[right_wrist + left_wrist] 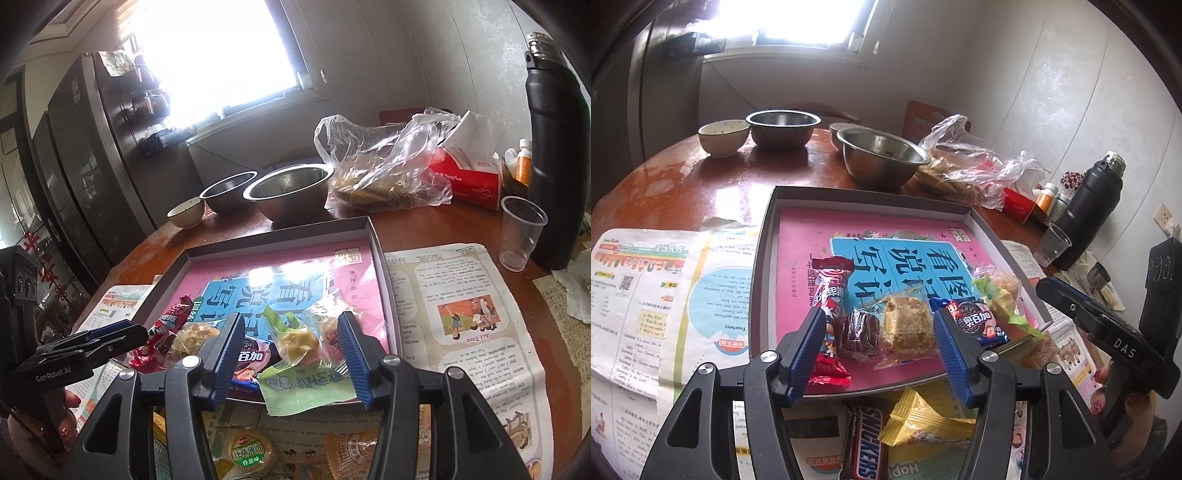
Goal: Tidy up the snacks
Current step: 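Withdraw both grippers from the tray toward the yellow wafer bar and Snickers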
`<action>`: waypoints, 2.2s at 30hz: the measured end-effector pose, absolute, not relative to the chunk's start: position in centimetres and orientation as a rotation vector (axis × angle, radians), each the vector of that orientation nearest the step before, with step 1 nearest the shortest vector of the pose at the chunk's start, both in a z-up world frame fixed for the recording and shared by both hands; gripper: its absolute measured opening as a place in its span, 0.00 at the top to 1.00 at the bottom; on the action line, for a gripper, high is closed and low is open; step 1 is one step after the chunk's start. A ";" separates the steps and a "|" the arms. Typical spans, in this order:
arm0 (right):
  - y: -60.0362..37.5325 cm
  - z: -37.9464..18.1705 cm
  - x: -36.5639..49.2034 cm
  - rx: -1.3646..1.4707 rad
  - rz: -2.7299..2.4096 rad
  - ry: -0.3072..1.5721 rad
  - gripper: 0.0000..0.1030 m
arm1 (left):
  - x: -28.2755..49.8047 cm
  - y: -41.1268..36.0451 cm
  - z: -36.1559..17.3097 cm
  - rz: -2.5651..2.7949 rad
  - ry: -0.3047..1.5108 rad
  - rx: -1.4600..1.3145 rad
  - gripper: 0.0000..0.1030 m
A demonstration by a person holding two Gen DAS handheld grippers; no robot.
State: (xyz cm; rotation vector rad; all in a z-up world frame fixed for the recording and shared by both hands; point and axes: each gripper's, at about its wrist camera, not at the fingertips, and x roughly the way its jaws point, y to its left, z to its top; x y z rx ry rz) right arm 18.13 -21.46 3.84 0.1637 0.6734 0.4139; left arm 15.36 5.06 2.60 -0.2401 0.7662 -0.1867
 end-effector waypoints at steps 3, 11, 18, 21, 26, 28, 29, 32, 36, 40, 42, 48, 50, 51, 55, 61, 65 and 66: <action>-21.6 4.0 17.9 0.163 0.415 0.670 0.48 | 15.0 5.1 3.0 -0.186 0.760 -0.240 0.36; -22.0 4.4 17.1 0.162 0.415 0.661 0.44 | 14.2 4.8 3.8 -0.183 0.751 -0.233 0.32; -22.8 4.9 16.2 0.172 0.409 0.650 0.41 | 13.1 4.5 4.4 -0.192 0.752 -0.228 0.32; -23.2 4.9 15.9 0.178 0.410 0.652 0.40 | 12.7 4.2 4.5 -0.197 0.756 -0.225 0.32; -23.5 4.9 15.4 0.182 0.409 0.653 0.40 | 12.0 3.5 4.5 -0.201 0.767 -0.221 0.32; -23.7 4.9 15.0 0.182 0.408 0.650 0.40 | 11.7 3.1 4.4 -0.205 0.773 -0.216 0.32; -23.8 5.0 14.8 0.181 0.407 0.648 0.40 | 11.6 2.9 4.4 -0.205 0.775 -0.213 0.32; -24.3 5.0 14.4 0.187 0.402 0.647 0.40 | 11.2 2.2 4.2 -0.211 0.786 -0.199 0.32; -24.9 4.7 13.9 0.185 0.390 0.656 0.39 | 10.8 1.5 3.8 -0.216 0.802 -0.181 0.32; -25.2 4.4 13.4 0.185 0.385 0.666 0.39 | 10.4 0.9 3.6 -0.223 0.816 -0.169 0.32; -25.3 4.3 13.3 0.185 0.383 0.672 0.39 | 10.2 0.7 3.5 -0.225 0.821 -0.163 0.32; -25.3 4.0 12.7 0.181 0.387 0.682 0.39 | 9.7 0.5 3.3 -0.222 0.832 -0.158 0.32; -25.2 3.9 12.6 0.182 0.390 0.686 0.39 | 9.6 0.4 3.3 -0.220 0.835 -0.154 0.32; -25.2 3.8 12.5 0.184 0.391 0.690 0.39 | 9.5 0.4 3.2 -0.216 0.839 -0.153 0.32; -25.3 3.7 12.4 0.191 0.401 0.699 0.39 | 9.2 0.2 3.0 -0.216 0.851 -0.148 0.32; -25.4 3.3 11.9 0.198 0.401 0.720 0.39 | 8.7 0.2 2.4 -0.214 0.880 -0.158 0.32; -25.8 2.5 12.0 0.224 0.398 0.765 0.39 | 8.3 0.1 1.5 -0.232 0.913 -0.179 0.32; -25.8 2.3 12.0 0.228 0.392 0.776 0.39 | 8.3 0.1 1.4 -0.237 0.922 -0.186 0.32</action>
